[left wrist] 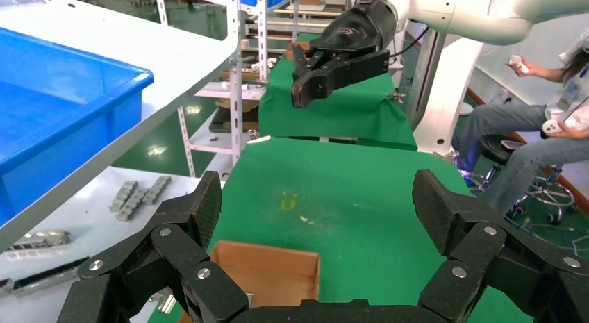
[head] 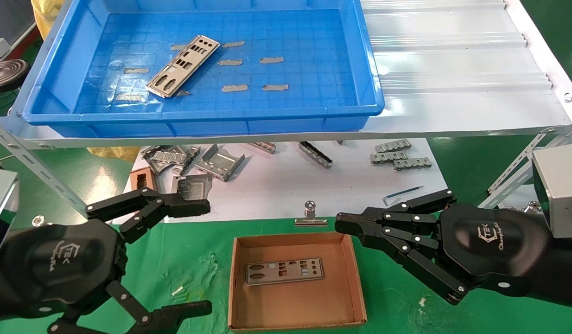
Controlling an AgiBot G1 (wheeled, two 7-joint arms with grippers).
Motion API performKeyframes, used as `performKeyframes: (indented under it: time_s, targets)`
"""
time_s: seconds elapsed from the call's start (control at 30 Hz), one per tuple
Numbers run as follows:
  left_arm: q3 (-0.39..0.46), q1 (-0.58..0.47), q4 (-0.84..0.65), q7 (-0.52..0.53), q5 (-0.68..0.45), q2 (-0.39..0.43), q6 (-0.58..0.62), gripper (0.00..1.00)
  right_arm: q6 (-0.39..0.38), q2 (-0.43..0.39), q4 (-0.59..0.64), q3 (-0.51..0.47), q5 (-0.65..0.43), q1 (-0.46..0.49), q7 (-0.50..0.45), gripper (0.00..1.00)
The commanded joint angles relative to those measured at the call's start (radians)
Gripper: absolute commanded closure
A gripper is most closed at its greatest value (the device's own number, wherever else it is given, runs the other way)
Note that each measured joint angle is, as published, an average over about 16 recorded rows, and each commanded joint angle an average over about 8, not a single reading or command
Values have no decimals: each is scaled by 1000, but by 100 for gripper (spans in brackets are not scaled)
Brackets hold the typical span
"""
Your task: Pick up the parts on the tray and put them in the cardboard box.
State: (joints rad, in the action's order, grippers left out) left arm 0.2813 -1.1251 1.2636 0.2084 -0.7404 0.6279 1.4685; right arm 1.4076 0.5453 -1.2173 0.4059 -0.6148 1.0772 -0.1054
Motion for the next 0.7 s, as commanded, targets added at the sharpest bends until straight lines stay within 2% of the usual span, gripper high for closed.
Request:
performKeyframes:
  time_s: [0.03, 0.17, 0.37, 0.7]
  targets:
    - [-3, -5, 0, 2, 6, 2, -1, 0, 0, 0, 0, 0, 0, 0, 0, 100]
    - [11, -104, -48, 46, -38, 35, -59, 0, 0, 0, 0, 0, 0, 0, 0, 100]
    - [78, -297, -213, 84, -193, 124, -144, 0, 0, 0, 0, 0, 0, 0, 0, 100]
    - [208, -617, -653, -4, -450, 307, -182, 0, 0, 0, 0, 0, 0, 0, 0, 100]
